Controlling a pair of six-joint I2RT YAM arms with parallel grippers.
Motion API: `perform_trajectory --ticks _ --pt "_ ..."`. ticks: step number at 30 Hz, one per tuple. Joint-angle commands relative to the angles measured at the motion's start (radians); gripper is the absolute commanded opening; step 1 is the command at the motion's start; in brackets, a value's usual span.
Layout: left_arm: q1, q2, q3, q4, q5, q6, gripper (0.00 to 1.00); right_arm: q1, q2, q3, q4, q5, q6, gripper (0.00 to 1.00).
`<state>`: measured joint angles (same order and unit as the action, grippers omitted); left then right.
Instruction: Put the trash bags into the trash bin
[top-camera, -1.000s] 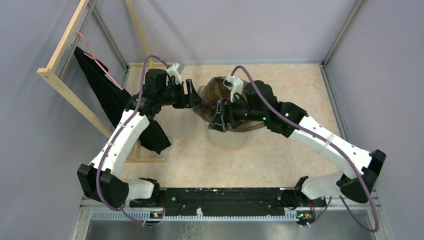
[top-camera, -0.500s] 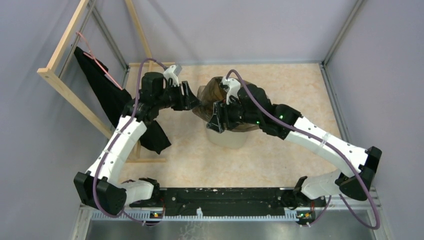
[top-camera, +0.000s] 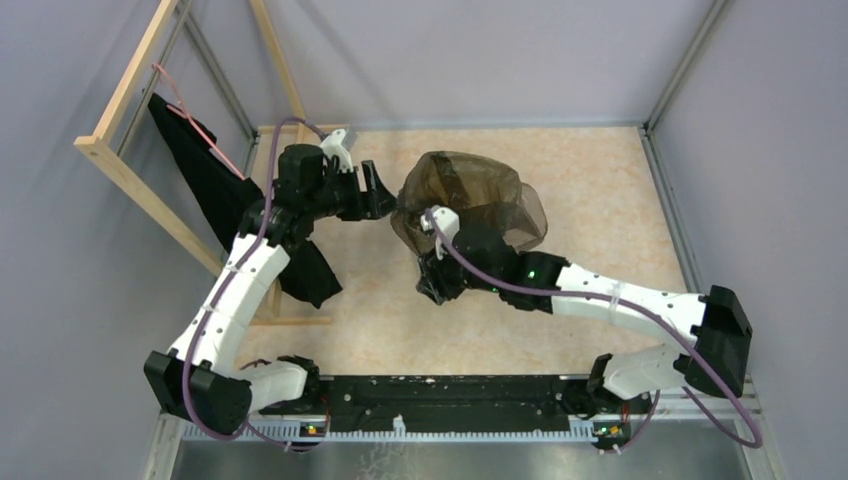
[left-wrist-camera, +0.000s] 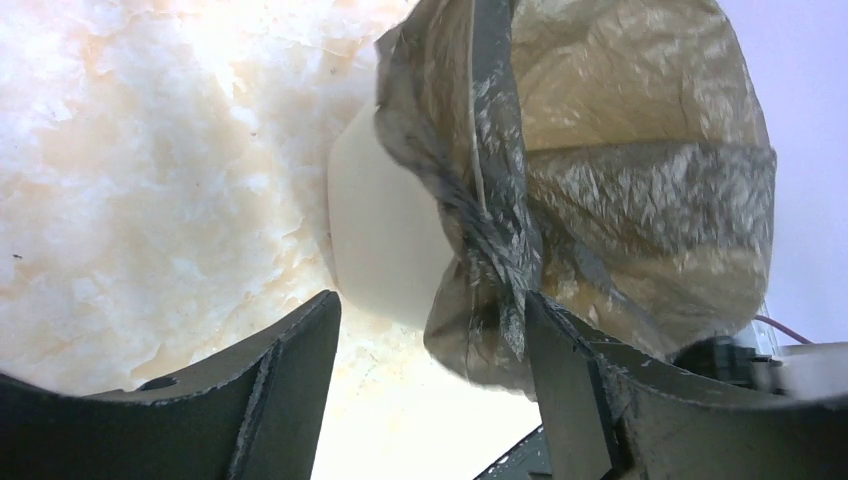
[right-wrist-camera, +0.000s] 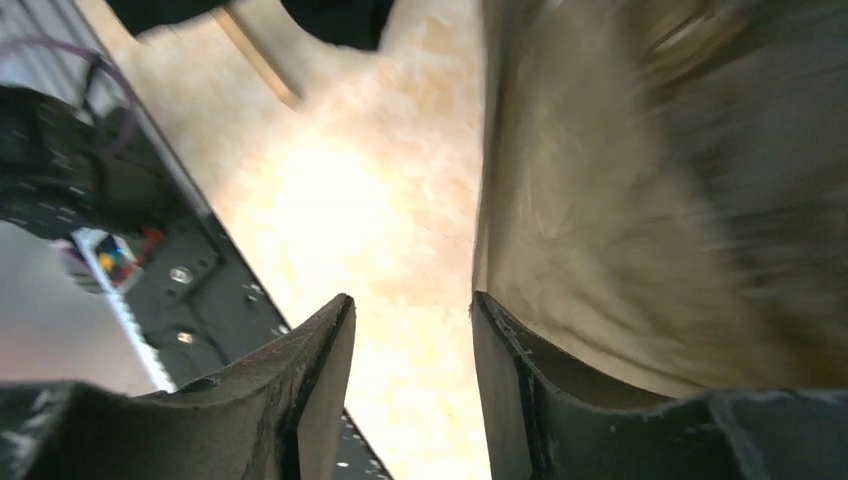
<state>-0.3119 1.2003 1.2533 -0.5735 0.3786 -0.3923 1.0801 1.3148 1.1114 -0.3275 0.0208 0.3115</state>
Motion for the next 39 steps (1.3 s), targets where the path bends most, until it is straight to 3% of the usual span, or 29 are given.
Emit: perform_trajectory --ticks 1,9,17,25,28,31,39 --pt "0.005 -0.019 0.055 0.009 -0.017 -0.011 0.73 0.010 -0.020 -0.103 0.197 0.121 -0.119 0.48" --pt "0.005 0.002 0.018 0.047 0.015 -0.015 0.73 0.011 -0.071 -0.115 0.214 0.108 -0.081 0.58" --pt "0.005 0.050 0.078 0.092 0.026 -0.034 0.62 0.010 -0.224 -0.119 0.131 0.139 0.028 0.58" --pt "0.005 0.081 0.035 0.128 0.085 -0.057 0.36 0.010 -0.342 -0.086 -0.012 0.279 0.055 0.53" --pt "0.005 0.064 -0.002 0.151 0.091 -0.062 0.46 0.006 -0.381 -0.062 -0.071 0.366 0.058 0.53" --pt "0.005 0.065 -0.026 0.171 0.110 -0.073 0.46 -0.047 -0.407 -0.050 -0.110 0.365 0.062 0.53" --pt "0.005 0.077 -0.093 0.194 0.107 -0.079 0.21 -0.267 -0.478 -0.065 -0.189 0.212 0.131 0.51"
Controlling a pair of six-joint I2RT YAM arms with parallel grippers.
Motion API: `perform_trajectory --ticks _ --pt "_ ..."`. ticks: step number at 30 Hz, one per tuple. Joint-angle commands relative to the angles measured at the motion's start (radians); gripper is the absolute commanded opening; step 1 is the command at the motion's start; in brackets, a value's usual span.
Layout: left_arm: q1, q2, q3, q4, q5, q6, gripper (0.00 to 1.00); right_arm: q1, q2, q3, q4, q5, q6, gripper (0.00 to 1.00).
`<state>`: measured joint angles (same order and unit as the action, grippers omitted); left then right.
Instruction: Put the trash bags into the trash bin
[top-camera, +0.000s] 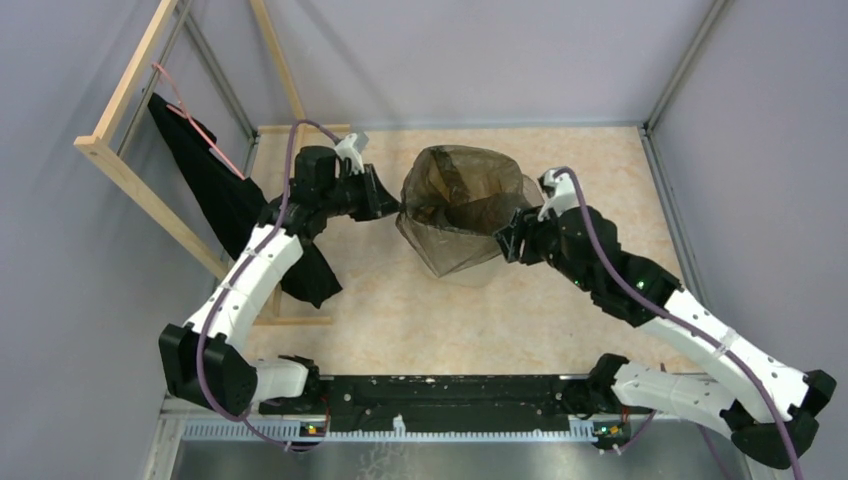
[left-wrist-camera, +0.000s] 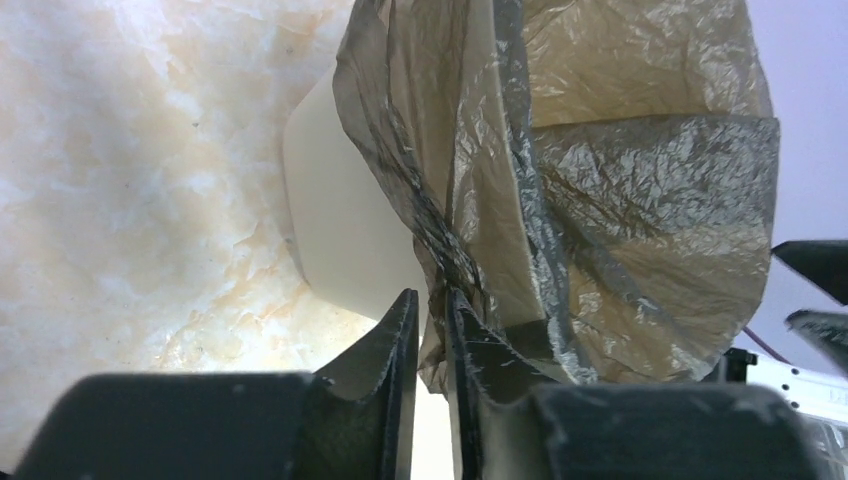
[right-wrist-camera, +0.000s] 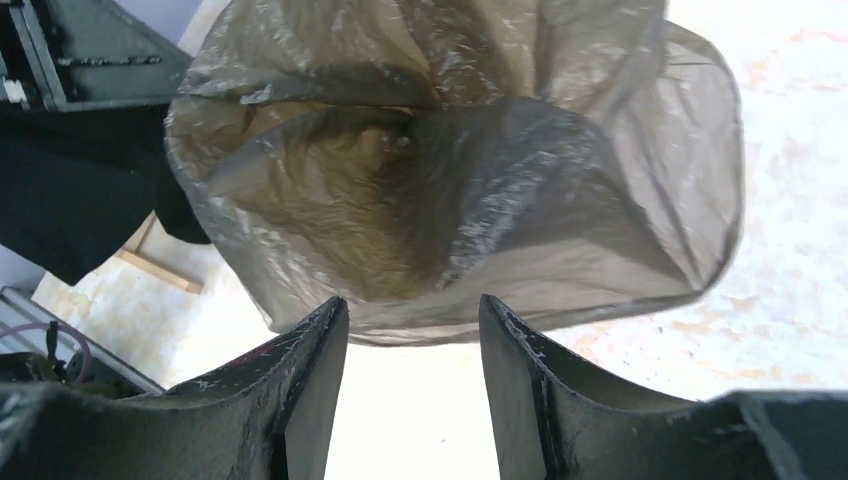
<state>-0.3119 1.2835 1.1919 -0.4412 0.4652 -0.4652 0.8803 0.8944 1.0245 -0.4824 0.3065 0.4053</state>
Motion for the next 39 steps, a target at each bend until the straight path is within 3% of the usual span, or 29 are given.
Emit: perform_trajectory --ticks 1,4,11,17,21,28,31,34,36,39 --pt "0.005 -0.004 -0.042 0.069 0.025 -0.008 0.19 -0.091 -0.071 0.023 -0.047 -0.082 0.040 0.51" --pt "0.005 0.008 -0.057 0.086 0.043 -0.014 0.13 -0.191 -0.095 0.033 -0.110 -0.092 0.046 0.50" --pt "0.005 0.045 -0.092 0.129 0.078 -0.033 0.06 -0.504 -0.088 0.040 -0.150 -0.338 0.026 0.49" --pt "0.005 0.084 -0.103 0.130 0.109 -0.034 0.00 -0.768 0.003 -0.082 0.021 -0.687 0.060 0.49" --pt "0.005 0.092 -0.108 0.132 0.119 -0.033 0.00 -0.805 0.057 -0.159 0.219 -0.853 0.150 0.52" --pt "0.006 0.073 -0.108 0.072 0.045 0.013 0.00 -0.807 0.142 -0.283 0.407 -0.908 0.231 0.53" --pt "0.015 0.032 -0.074 -0.057 -0.036 0.050 0.07 -0.807 0.136 -0.359 0.511 -0.943 0.285 0.50" --pt "0.026 -0.034 -0.052 -0.157 -0.114 0.098 0.13 -0.806 0.118 -0.411 0.599 -0.969 0.336 0.36" --pt "0.028 -0.085 -0.041 -0.196 -0.161 0.109 0.21 -0.807 0.112 -0.418 0.613 -0.964 0.338 0.23" --pt "0.032 -0.149 -0.018 -0.206 -0.172 0.100 0.41 -0.807 0.109 -0.413 0.614 -0.962 0.333 0.13"
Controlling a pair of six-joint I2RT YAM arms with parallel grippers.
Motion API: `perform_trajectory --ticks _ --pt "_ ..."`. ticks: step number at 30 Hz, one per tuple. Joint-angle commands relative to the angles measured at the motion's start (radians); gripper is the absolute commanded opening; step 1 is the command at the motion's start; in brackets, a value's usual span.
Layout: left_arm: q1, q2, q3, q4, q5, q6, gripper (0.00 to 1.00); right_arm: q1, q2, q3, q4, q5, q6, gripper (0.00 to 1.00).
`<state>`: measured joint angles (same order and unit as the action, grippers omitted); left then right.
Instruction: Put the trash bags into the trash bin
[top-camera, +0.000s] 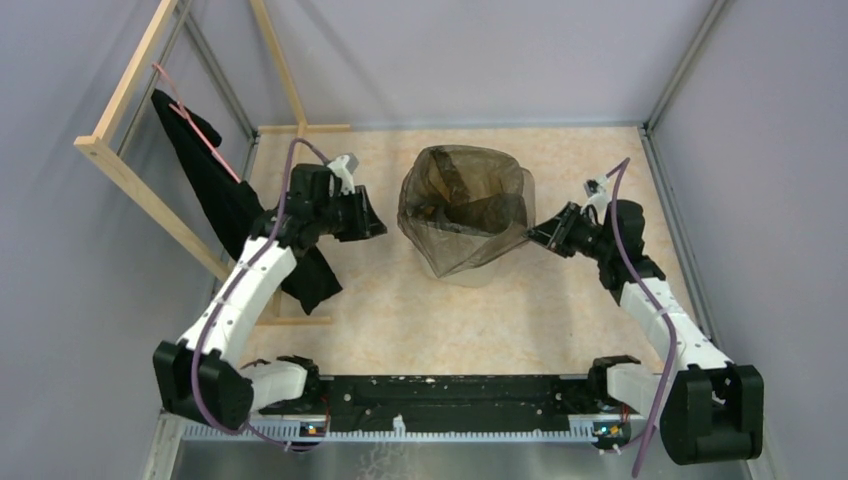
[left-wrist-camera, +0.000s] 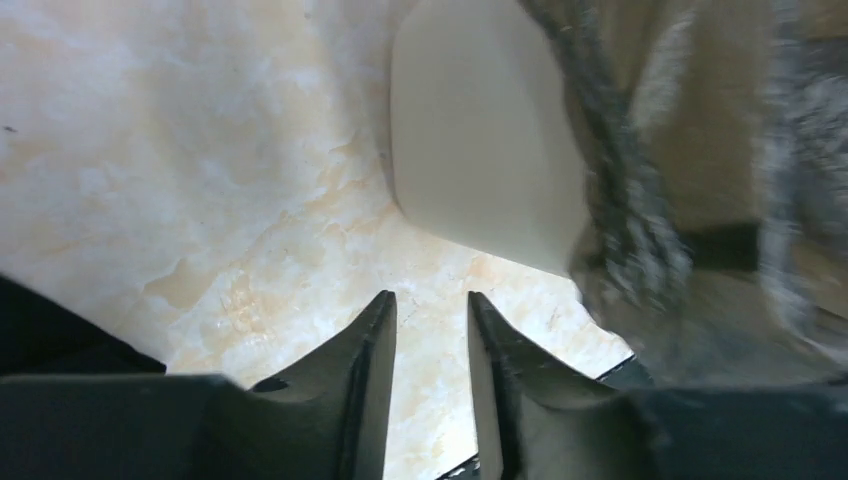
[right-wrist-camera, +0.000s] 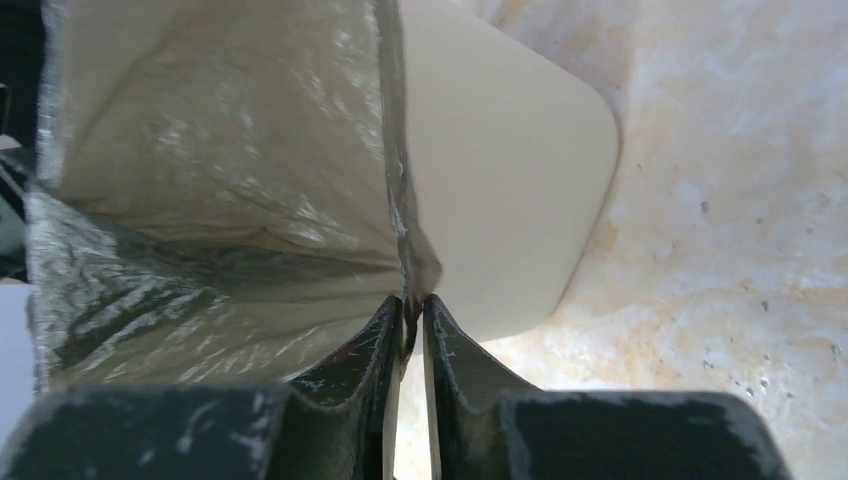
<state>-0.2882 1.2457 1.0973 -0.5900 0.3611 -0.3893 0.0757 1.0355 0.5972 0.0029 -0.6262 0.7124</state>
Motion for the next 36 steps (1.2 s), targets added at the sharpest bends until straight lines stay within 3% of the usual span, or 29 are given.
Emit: perform_trajectory --ticks 1,4,11,16,24,32,36 --pt "0.009 -0.117 0.092 -0.059 -0.053 0.013 0.45 -0.002 -0.031 0.015 0.135 -0.033 0.026 0.11" --pt "0.011 -0.098 0.144 -0.049 0.009 -0.026 0.59 -0.002 -0.029 0.022 0.132 -0.041 0.020 0.07" --pt "0.011 -0.018 0.164 0.101 0.147 -0.105 0.59 -0.002 -0.039 0.033 0.125 -0.048 0.012 0.06" --pt "0.011 0.043 0.154 0.159 0.179 -0.133 0.43 -0.002 -0.028 0.032 0.128 -0.061 0.011 0.06" --pt "0.001 0.062 0.037 0.268 0.256 -0.196 0.38 -0.002 -0.019 0.029 0.134 -0.064 0.005 0.06" --pt "-0.003 0.099 -0.054 0.300 0.173 -0.163 0.06 -0.002 0.014 -0.001 0.175 -0.034 0.003 0.01" --pt "-0.002 0.165 -0.051 0.286 0.189 -0.153 0.00 -0.002 0.076 -0.025 0.226 -0.049 0.001 0.00"
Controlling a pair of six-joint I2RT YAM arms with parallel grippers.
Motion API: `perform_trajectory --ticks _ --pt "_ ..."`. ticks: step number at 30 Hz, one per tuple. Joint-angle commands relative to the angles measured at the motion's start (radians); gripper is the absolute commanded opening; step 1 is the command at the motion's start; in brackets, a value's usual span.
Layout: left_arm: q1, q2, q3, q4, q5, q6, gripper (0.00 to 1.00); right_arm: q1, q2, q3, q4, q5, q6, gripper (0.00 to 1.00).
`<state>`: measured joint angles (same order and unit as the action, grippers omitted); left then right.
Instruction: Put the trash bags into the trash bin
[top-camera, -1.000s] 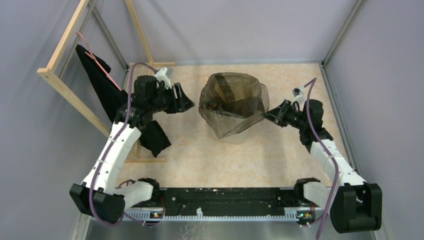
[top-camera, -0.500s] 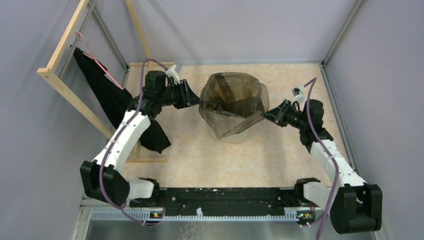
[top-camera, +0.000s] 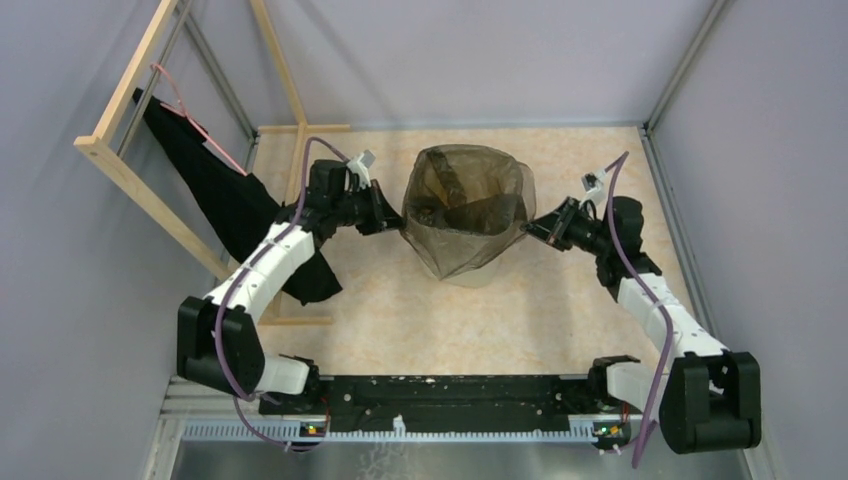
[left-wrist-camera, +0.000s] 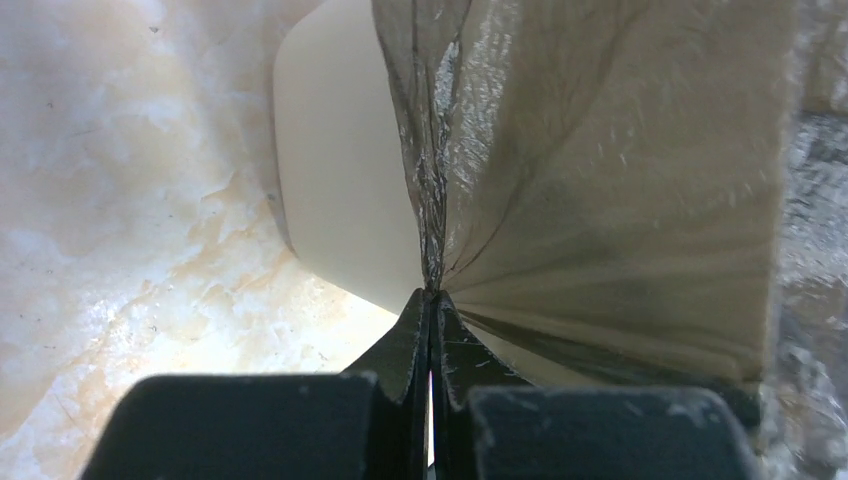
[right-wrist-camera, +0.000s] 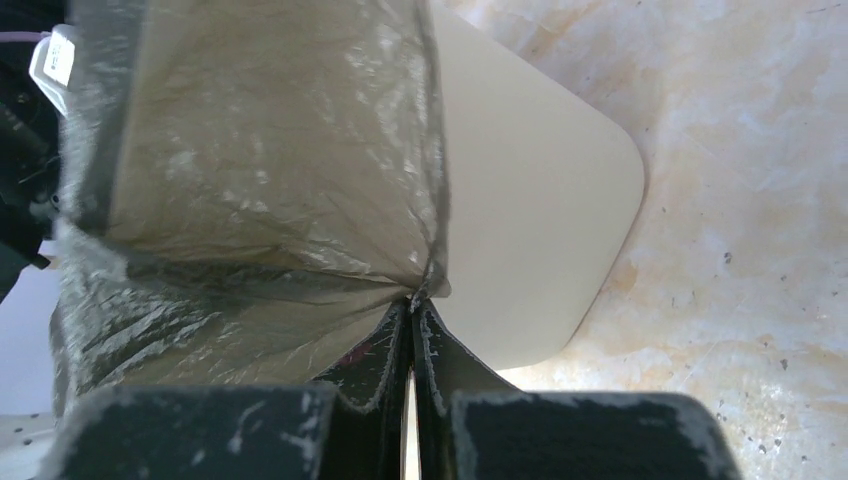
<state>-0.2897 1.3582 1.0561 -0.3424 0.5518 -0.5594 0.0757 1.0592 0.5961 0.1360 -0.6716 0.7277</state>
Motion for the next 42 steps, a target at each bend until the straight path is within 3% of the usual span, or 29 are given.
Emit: perform_trajectory --ticks 1,17,23,28,32,38,42 --pt "-0.001 0.066 -0.017 0.046 0.006 0.014 0.00 -0.003 0.068 -0.034 0.110 -0.008 -0.012 0.00" --pt "-0.005 0.064 -0.071 0.101 -0.044 0.006 0.00 0.072 0.322 -0.073 0.238 -0.014 -0.052 0.01" --pt "-0.006 0.076 -0.101 0.094 -0.080 0.024 0.00 0.077 0.361 -0.030 0.155 0.000 -0.109 0.15" --pt "-0.006 0.033 -0.084 0.041 -0.136 0.062 0.00 0.076 0.304 0.080 -0.166 0.217 -0.276 0.35" --pt "-0.008 0.004 -0.094 0.019 -0.176 0.082 0.00 0.077 0.239 0.136 -0.322 0.332 -0.321 0.44" --pt "-0.008 -0.030 -0.114 0.033 -0.138 0.068 0.07 0.120 0.003 0.113 -0.398 0.267 -0.290 0.64" --pt "-0.008 -0.048 -0.085 0.011 -0.130 0.077 0.14 0.145 -0.107 0.137 -0.521 0.263 -0.308 0.69"
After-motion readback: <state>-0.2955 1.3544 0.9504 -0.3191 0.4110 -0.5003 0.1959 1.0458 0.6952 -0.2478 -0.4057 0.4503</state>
